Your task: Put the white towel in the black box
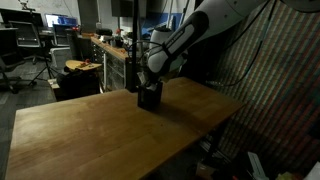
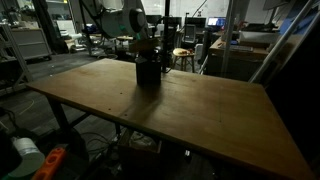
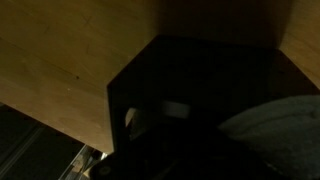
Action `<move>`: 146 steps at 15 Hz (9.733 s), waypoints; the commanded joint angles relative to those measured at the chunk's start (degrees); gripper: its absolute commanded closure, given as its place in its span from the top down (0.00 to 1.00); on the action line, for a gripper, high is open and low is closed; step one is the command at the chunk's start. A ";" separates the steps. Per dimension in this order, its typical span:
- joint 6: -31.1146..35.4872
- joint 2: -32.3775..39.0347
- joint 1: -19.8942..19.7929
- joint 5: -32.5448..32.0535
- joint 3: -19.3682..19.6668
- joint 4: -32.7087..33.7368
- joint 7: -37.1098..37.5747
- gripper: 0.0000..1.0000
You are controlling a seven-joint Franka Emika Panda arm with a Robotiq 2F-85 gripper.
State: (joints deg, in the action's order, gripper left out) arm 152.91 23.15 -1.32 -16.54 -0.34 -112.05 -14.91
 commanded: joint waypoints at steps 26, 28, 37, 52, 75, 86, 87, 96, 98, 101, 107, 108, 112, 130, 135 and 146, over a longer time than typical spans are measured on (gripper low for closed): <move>1.10 -3.29 2.72 -0.95 0.97 0.30 4.17 0.08; 0.91 -4.08 3.00 -1.39 1.18 0.24 4.52 0.08; 0.41 -7.33 3.72 -2.98 1.81 -0.71 5.91 0.45; -2.08 -12.07 3.59 -3.63 1.85 -2.71 7.43 1.00; -0.68 -11.22 9.33 -8.79 -0.83 -1.88 17.24 1.00; 0.40 -5.25 9.22 -8.74 1.16 4.12 15.20 1.00; 0.59 -4.81 9.20 -8.85 1.50 4.36 15.11 1.00; 1.84 -2.13 8.82 -8.59 3.20 5.79 14.30 0.70; 1.95 -1.83 8.99 -8.73 3.34 6.13 14.33 0.53; 2.05 -1.67 9.03 -8.81 3.43 6.48 14.04 0.30; 2.14 -2.19 8.52 -8.81 4.13 5.63 13.56 0.04; 2.19 -2.27 8.41 -8.86 4.44 5.45 13.62 0.05; 2.14 -2.48 7.68 -8.92 5.81 4.46 13.88 0.08; -0.17 -4.40 8.96 -13.89 6.67 -1.50 14.80 0.09; -0.24 -3.60 8.56 -13.80 6.43 -3.04 14.49 0.08; -1.89 -2.82 7.82 -12.23 5.39 -4.61 12.93 0.13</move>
State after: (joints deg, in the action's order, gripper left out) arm 152.12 20.85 6.93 -29.20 5.80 -115.19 -0.95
